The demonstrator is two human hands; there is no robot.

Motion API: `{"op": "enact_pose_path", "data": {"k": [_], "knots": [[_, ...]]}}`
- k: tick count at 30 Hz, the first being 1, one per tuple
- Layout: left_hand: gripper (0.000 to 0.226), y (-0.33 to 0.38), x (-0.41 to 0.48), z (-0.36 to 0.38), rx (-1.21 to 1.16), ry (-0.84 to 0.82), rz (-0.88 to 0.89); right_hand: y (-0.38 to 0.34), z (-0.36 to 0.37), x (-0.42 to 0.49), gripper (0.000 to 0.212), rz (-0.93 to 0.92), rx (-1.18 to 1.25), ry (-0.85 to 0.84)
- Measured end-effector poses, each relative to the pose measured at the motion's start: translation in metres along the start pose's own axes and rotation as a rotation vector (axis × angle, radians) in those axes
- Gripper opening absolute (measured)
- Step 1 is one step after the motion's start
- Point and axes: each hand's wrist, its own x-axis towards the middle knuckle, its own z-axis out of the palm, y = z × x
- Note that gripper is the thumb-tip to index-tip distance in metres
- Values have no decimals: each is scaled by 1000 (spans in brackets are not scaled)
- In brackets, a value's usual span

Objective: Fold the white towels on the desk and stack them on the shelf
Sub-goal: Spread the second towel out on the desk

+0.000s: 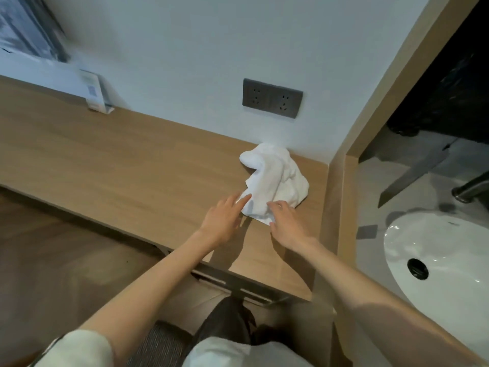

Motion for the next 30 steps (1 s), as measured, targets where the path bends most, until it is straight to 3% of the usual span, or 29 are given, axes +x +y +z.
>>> {"op": "enact_pose_path", "data": {"k": [6,14,17,20,24,30], "knots": [[65,-8,30,16,25,-80,33,21,27,27,70,9,-11,-146],[74,-24,53,28,46,-103,72,27,48,40,86,-70,-284,-17],[75,-28,56,28,46,-101,90,25,47,44,75,-67,-293,-24],[74,-34,59,30,76,-63,134,24,42,49,60,-61,-185,-4],[79,-45,64,32,66,-54,160,14,25,51,42,1,125,150],[87,-61,71,11,-254,43,204,-43,-33,53,25,77,599,400]]}}
